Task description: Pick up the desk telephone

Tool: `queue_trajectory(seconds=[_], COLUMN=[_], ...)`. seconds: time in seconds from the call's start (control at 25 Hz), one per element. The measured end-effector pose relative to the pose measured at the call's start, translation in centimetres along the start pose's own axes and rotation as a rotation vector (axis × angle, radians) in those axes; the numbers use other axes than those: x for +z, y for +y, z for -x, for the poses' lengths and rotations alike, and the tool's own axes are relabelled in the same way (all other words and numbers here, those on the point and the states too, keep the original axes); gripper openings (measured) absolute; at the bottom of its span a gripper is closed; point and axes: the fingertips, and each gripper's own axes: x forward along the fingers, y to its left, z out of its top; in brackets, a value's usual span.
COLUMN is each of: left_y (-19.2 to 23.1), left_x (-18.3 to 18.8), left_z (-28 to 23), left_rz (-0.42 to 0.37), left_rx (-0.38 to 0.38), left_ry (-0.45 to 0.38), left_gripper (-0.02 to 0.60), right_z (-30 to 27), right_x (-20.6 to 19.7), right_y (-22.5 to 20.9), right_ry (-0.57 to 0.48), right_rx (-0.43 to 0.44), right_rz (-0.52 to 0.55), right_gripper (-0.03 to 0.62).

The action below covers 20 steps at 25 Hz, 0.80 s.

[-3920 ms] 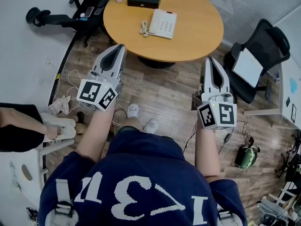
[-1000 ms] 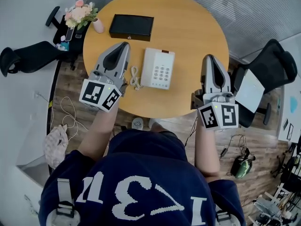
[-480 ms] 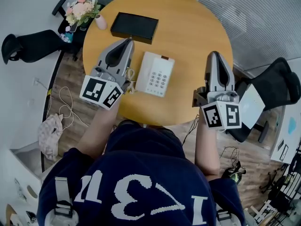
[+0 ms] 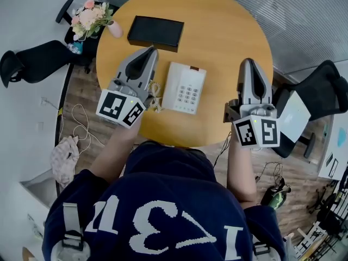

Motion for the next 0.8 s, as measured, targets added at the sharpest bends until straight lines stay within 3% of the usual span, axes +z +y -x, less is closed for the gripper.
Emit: queue_trajectory(seconds=[0.36,0.64,0.72,0.8], left_y=[1.5,0.9,1.1,1.5], left_x=[-4.8,-12.2,-14.3,-16.6], left_z=[-1.5,-1.1,-0.9,-0.7], left_rz=[0.073,0.125,0.147,0.175], left_rx=[-0.057,-0.096,-0.096,-0.091], left_ry=[0.071,0.232,0.275,0.318], left_gripper=[0.018,0.018,0.019,0.025], right_z=[-1.7,-1.2,-0.9,-0.6], right_x=[-6.1,-14.9,-17.8,-20.6], right_y=[-0.6,-1.2,-1.6,-1.9], right_ry=[0.141,0.349,0.404,0.459], right_rx=[-0.025,-0.017,-0.022,-0.026], right_rz=[-0.020,-0.107,-0.135,-0.164], right_gripper=[0.031,0.032,0.051,0.110])
